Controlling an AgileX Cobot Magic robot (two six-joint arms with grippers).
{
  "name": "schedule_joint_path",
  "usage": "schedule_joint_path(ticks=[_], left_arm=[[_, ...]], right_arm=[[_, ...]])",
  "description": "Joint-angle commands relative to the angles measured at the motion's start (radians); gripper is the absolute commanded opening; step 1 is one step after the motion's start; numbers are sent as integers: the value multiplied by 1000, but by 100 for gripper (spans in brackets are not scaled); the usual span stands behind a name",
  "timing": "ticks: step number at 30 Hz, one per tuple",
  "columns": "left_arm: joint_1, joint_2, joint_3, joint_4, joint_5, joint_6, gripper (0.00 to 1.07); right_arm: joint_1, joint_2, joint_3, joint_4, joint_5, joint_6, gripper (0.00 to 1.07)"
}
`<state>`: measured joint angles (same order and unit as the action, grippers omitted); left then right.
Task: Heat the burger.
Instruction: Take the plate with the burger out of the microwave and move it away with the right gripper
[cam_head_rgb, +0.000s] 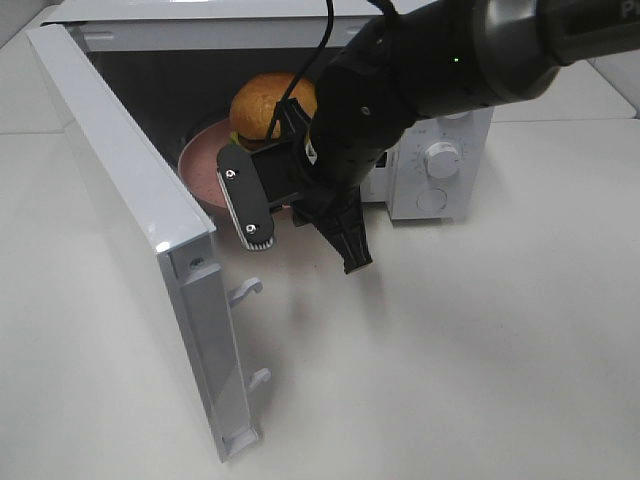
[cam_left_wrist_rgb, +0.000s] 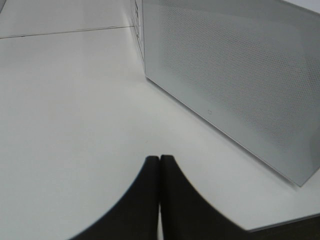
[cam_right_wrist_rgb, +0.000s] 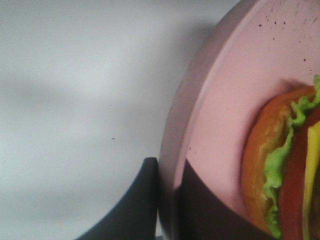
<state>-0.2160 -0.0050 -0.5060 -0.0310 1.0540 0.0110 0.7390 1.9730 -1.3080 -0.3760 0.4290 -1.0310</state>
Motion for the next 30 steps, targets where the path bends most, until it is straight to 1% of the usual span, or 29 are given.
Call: schedule_joint_path(ticks=[1, 2, 3, 4, 5, 7, 8, 9, 11, 12, 14, 17, 19, 22, 24, 25, 27, 28, 29, 30], left_arm=[[-1, -5, 2, -2, -13, 2, 0], [-1, -5, 2, -2, -13, 2, 0], [-1, -5, 2, -2, -13, 2, 0], [-1, -5, 2, -2, -13, 2, 0], [-1, -5, 2, -2, -13, 2, 0], [-1, -5, 2, -2, -13, 2, 0], [-1, -5, 2, -2, -13, 2, 0], [-1, -5, 2, -2, -13, 2, 0], [-1, -5, 2, -2, -13, 2, 0], [-1, -5, 2, -2, -13, 2, 0], [-1, -5, 2, -2, -13, 2, 0], [-1, -5, 2, -2, -13, 2, 0], [-1, -5, 2, -2, -13, 2, 0], [-1, -5, 2, -2, -13, 2, 0], [-1, -5, 2, -2, -13, 2, 0], [-1, -5, 2, -2, -13, 2, 0], [-1, -5, 2, -2, -13, 2, 0], [-1, -5, 2, -2, -13, 2, 0], [-1, -5, 2, -2, -13, 2, 0], [-1, -5, 2, -2, -13, 2, 0]], right_arm=[[-5, -78, 70, -26, -43, -21, 0], [-5, -78, 70, -26, -43, -21, 0], [-5, -114, 119, -26, -51, -38, 0], [-5, -114, 119, -26, -51, -38, 0], [-5, -148, 163, -26, -63, -49, 0], [-5, -167, 183, -26, -67, -57, 0], [-5, -207, 228, -26, -69, -79, 0], [-5, -207, 228, -26, -69, -79, 0], [-5, -279, 308, -26, -67, -97, 0], [-5, -279, 308, -26, -67, -97, 0], [-5, -342, 365, -41, -68, -104, 0], [-5, -361, 383, -57, -68, -107, 0], [-5, -449, 469, -80, -62, -107, 0], [-5, -472, 485, -80, -57, -107, 0], [-5, -563, 564, -80, -56, -107, 0], [-5, -563, 564, -80, -56, -107, 0], [-5, -622, 619, -80, -38, -91, 0], [-5, -622, 619, -80, -38, -91, 0], [-5, -664, 656, -80, -24, -76, 0], [-5, -664, 656, -80, -24, -76, 0]])
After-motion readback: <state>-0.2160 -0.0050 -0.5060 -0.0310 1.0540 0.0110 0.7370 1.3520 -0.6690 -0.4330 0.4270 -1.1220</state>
